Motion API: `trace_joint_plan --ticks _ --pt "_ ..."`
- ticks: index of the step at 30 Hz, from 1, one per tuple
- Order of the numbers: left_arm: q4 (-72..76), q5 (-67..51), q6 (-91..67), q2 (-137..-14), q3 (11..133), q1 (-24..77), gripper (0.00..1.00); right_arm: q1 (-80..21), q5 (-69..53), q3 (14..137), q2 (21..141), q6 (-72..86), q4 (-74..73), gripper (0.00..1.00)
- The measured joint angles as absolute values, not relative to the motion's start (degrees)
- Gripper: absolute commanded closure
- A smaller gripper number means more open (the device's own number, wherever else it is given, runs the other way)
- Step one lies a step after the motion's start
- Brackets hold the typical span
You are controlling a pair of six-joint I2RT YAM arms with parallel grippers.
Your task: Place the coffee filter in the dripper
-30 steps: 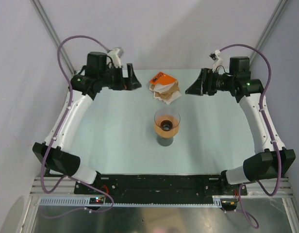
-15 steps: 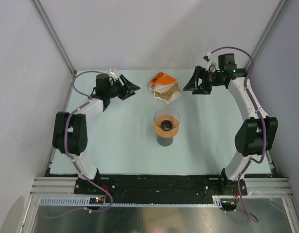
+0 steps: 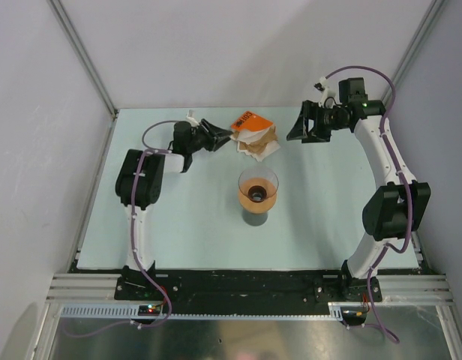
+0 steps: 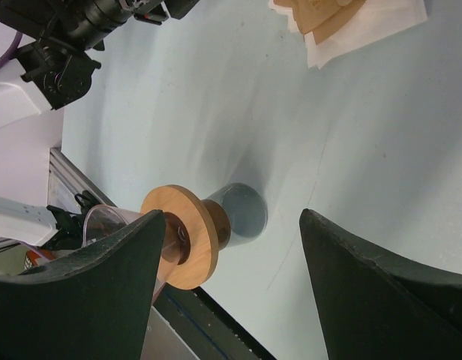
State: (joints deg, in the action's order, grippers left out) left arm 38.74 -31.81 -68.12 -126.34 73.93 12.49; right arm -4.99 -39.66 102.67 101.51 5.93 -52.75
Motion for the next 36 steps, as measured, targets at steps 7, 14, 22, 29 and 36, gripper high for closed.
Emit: trace_joint_plan --ticks 7,14,22,29,36 --pt "42.0 -30.2 -70.6 -130.6 77.8 13.6 0.5 -4.9 -39.2 102.7 101.5 5.7 -53.2 0.23" --pt "41.4 -28.1 -70.7 -132.7 77.9 14.2 0.5 -4.8 -39.2 102.7 101.8 5.5 -53.8 0.23" --pt "39.6 -26.5 -70.6 -134.3 78.4 15.5 0.51 -4.8 -38.8 102.7 101.8 5.5 -54.2 0.23" --pt "38.7 -26.0 -70.5 -136.8 81.6 16.2 0.53 -4.8 -38.6 102.7 102.0 5.4 -54.5 0.23" --pt "38.7 -26.0 -70.6 -137.6 84.4 16.7 0.58 -4.8 -38.4 102.7 102.1 5.3 -54.6 0.23"
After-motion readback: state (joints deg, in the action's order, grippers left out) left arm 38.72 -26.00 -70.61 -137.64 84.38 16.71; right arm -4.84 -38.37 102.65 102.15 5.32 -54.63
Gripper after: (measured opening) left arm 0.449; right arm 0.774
